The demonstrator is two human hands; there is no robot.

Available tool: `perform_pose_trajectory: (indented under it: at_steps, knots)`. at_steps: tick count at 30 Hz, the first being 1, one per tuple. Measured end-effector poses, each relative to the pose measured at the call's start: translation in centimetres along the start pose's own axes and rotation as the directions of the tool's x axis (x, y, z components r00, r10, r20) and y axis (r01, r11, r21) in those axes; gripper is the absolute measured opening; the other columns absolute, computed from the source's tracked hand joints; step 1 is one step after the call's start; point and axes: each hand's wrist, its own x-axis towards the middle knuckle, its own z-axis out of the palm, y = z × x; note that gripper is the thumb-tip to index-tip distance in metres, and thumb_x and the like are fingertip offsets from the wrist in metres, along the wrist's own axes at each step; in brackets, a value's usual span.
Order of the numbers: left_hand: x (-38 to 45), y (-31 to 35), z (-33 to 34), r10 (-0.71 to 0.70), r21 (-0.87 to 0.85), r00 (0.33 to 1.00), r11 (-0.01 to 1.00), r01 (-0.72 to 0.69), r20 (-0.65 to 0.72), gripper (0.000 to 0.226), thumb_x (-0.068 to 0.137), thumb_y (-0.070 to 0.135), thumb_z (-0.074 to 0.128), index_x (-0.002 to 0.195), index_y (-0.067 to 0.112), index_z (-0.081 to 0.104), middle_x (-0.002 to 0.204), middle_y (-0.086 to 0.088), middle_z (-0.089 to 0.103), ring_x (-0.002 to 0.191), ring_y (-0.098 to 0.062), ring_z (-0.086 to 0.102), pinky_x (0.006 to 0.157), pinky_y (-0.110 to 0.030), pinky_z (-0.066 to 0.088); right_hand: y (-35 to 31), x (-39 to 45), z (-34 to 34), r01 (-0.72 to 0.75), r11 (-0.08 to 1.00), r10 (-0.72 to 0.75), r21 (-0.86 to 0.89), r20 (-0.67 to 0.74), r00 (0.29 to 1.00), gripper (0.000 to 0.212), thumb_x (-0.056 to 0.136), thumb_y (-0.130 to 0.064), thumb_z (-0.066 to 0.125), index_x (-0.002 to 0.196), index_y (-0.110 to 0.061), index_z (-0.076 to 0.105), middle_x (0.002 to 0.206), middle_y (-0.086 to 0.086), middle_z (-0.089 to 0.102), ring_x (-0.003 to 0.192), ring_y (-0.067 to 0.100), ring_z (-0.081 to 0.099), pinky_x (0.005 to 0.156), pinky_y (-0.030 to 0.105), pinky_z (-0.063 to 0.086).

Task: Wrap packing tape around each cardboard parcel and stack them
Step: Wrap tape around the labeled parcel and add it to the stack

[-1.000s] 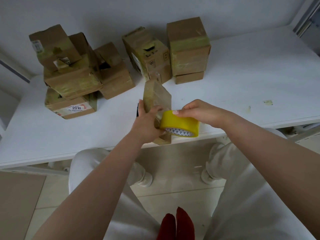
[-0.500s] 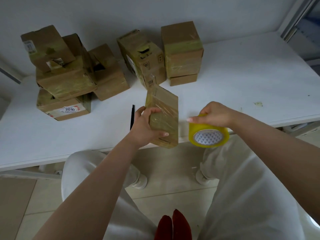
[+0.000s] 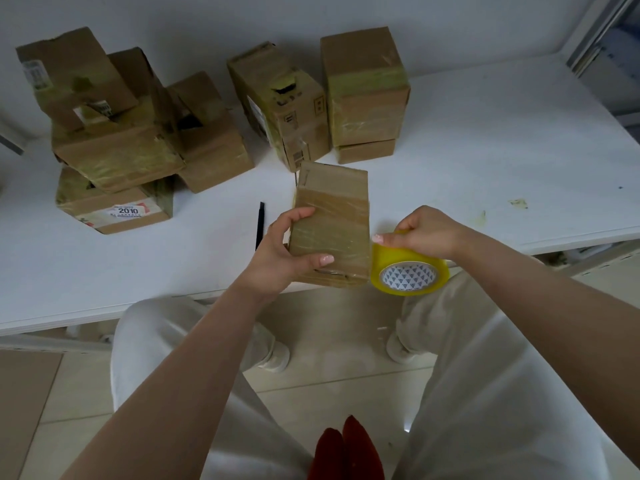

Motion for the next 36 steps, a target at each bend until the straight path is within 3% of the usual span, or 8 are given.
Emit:
perform_pose_trajectory:
  at_steps: [10,15,17,20,24,28,33,36]
  knots:
    - [0.5,-0.1,0.5,-0.049,-0.186,0.999,0.981,0.048,-0.005,0.076,0.056,0.028,0.09,0.124,0.035,0.056,0.133,-0.001,0.054,0.116,-0.022,0.061,0.093,-0.04,0.054,0.0,-0.8,-1.1,-0.004,0.987,0.002,0.163,0.015,1.0,0.043,0.076,-0.054,0.072,0.084,-0.011,0.073,0.082,0.003,0.069,0.081,0.02,0.067,0.069,0.027,0.05]
    - [1.0,-1.2,1.4,-0.135,0.175,0.99,0.976,0.127,0.034,0.082,0.069,0.033,0.084,0.139,0.033,0.041,0.135,0.007,0.045,0.123,-0.018,0.052,0.101,-0.038,0.05,0.1,-0.6,-0.9,-0.032,0.999,0.032,0.026,0.016,0.999,0.06,0.074,-0.058,0.074,0.086,0.001,0.074,0.083,0.018,0.07,0.078,0.029,0.068,0.068,0.03,0.049]
    - [1.3,-2.0,1.9,-0.12,0.457,0.993,0.883,0.108,-0.004,0.089,0.073,0.04,0.082,0.147,0.031,0.033,0.15,0.001,0.034,0.137,-0.024,0.037,0.112,-0.044,0.037,0.2,-0.5,-0.1,-0.04,0.998,0.043,-0.044,0.065,0.997,0.063,0.075,-0.059,0.072,0.087,0.003,0.072,0.078,0.016,0.067,0.073,0.026,0.065,0.065,0.028,0.046]
    - [1.1,-2.3,3.8,-0.091,0.835,0.996,0.546,0.067,-0.02,0.105,0.074,0.061,0.071,0.155,0.025,0.014,0.163,-0.008,-0.005,0.149,-0.032,-0.009,0.119,-0.053,0.008,0.3,-0.3,1.5,-0.064,0.991,0.087,-0.121,0.196,0.977,0.057,0.078,-0.056,0.071,0.093,-0.001,0.072,0.089,0.013,0.068,0.077,0.021,0.061,0.066,0.027,0.045]
    - [0.0,-2.9,8.0,-0.03,0.937,0.992,0.333,-0.106,0.123,0.122,0.073,0.072,0.063,0.155,0.016,-0.009,0.159,-0.013,-0.025,0.144,-0.031,-0.029,0.118,-0.058,-0.001,0.5,-0.3,2.5,-0.085,0.994,0.098,-0.062,0.25,0.963,0.049,0.081,-0.047,0.073,0.098,-0.001,0.072,0.09,0.009,0.066,0.077,0.018,0.06,0.067,0.026,0.045]
    - [-0.1,-4.6,9.9,-0.08,0.993,0.995,0.103,-0.055,0.063,0.131,0.074,0.073,0.06,0.147,0.012,-0.031,0.153,-0.018,-0.036,0.14,-0.038,-0.034,0.113,-0.063,-0.006,0.8,-0.6,2.2,-0.06,0.998,0.061,-0.011,0.276,0.959,0.049,0.079,-0.047,0.074,0.097,-0.002,0.071,0.088,0.007,0.068,0.078,0.018,0.062,0.069,0.027,0.047]
    - [0.2,-5.1,10.0,-0.023,0.998,1.0,0.066,0.018,-0.016,0.116,0.087,0.024,0.067,0.146,0.02,-0.033,0.156,-0.009,-0.033,0.144,-0.033,-0.029,0.112,-0.067,0.001,1.6,-1.2,1.5,-0.055,0.999,0.051,0.002,0.322,0.945,0.044,0.077,-0.051,0.074,0.093,-0.01,0.071,0.089,0.004,0.071,0.081,0.017,0.066,0.074,0.03,0.049]
    - [0.3,-4.9,9.6,-0.025,0.995,1.0,0.099,0.006,-0.003,0.112,0.086,0.015,0.066,0.149,0.023,-0.026,0.158,-0.005,-0.028,0.145,-0.03,-0.026,0.112,-0.068,0.002,2.0,-1.9,0.8,-0.053,0.992,0.012,0.118,0.317,0.948,0.034,0.074,-0.05,0.075,0.082,-0.017,0.071,0.077,-0.003,0.07,0.077,0.015,0.066,0.069,0.024,0.047]
